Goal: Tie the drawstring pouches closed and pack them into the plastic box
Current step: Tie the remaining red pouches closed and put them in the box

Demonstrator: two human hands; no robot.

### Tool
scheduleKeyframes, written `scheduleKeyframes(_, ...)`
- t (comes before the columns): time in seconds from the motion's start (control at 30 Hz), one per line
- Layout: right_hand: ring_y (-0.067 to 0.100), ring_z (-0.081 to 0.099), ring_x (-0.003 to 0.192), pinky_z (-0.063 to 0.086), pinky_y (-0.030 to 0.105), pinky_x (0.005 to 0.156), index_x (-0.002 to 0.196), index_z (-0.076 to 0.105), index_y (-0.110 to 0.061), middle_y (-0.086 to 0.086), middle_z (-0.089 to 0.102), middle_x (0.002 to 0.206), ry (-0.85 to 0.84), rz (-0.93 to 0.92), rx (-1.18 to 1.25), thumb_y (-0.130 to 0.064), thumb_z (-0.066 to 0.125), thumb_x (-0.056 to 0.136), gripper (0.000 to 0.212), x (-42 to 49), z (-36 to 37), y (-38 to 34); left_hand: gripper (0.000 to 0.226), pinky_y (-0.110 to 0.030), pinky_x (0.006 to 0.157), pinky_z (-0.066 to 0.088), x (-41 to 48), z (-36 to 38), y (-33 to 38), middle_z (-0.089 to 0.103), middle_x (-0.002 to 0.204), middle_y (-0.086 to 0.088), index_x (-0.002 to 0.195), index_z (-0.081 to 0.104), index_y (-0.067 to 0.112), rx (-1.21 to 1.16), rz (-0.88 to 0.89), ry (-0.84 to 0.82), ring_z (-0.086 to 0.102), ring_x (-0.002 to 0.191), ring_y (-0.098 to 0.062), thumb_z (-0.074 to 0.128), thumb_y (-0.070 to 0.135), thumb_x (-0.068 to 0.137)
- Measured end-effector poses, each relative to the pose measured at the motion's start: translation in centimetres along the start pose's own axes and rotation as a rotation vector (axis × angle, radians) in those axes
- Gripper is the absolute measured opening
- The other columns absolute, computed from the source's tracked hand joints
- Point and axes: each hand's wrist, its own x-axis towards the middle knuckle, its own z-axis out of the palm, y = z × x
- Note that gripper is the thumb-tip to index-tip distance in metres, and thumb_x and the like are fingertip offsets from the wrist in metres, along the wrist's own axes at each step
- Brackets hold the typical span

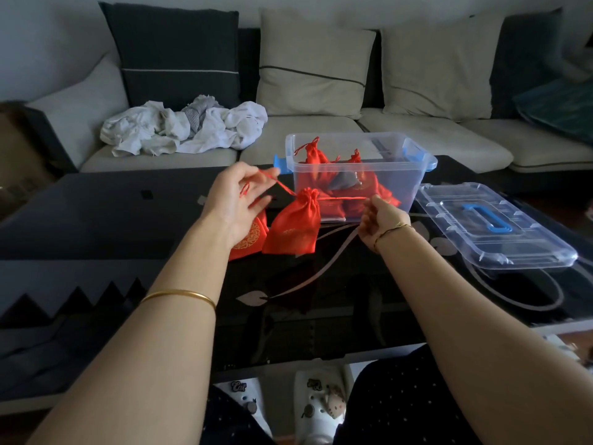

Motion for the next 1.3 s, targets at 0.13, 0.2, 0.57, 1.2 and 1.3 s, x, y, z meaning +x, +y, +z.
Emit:
scheduleKeyframes(0.13,0.006,0.036,0.036,0.035,0.014,0.040,0.064,0.053,-0.014,-0.005,0.043,0.045,-0.116,-0.052,0.077,-0.025,0.051,0.094,0.032,-0.8,1.1,-0.5,0.023,-0.031,0.087,0.050,-0.3,1.6,0.0,0.067,0.072,-0.003,0.074,0.057,0.012,-0.099,0.016,-0.143,0.069,0.080,-0.018,0.046,0.014,0.093)
scheduleKeyframes(0.2,0.008,0.036,0.040,0.034,0.018,0.042,0.064,0.054,-0.013,-0.003,0.043,0.050,-0.184,-0.114,0.090,-0.024,0.050,0.095,0.033,-1.6,1.9,-0.9,0.020,-0.028,0.076,0.054,-0.4,2.2,-0.4,0.063,0.067,-0.002,0.081,0.064,0.008,-0.039,0.019,-0.169,0.065,0.069,-0.015,0.049,0.014,0.094)
scheduleKeyframes(0.57,0.012,0.046,0.052,0.039,0.017,0.047,0.070,0.062,-0.008,0.004,0.055,0.063,-0.510,-0.513,-0.340,-0.020,0.052,0.094,0.029,-7.0,5.7,-1.5,0.014,-0.019,0.047,0.039,-0.1,2.3,-1.6,0.055,0.057,-0.001,0.072,0.066,0.010,0.676,0.097,-0.218,0.045,0.050,-0.012,0.071,0.019,0.082)
scheduleKeyframes(1.2,0.011,0.056,0.056,0.043,0.018,0.050,0.097,0.056,-0.004,0.009,0.057,0.072,-0.646,-0.456,-0.653,0.006,0.056,0.086,0.015,-5.6,3.4,-1.9,0.009,-0.015,0.045,0.045,0.3,2.2,-1.5,0.063,0.070,-0.006,0.083,0.064,0.006,0.364,0.045,-0.098,0.056,0.050,-0.005,0.059,0.004,0.090)
scheduleKeyframes(1.3,0.018,0.052,0.065,0.040,0.025,0.058,0.087,0.056,-0.011,0.008,0.059,0.072,-0.741,-0.377,-0.806,0.006,0.057,0.083,0.017,-5.8,3.2,-2.1,0.014,-0.017,0.049,0.047,0.4,2.3,-1.3,0.063,0.069,-0.006,0.078,0.063,0.008,0.358,0.043,-0.088,0.057,0.054,-0.009,0.060,-0.002,0.086)
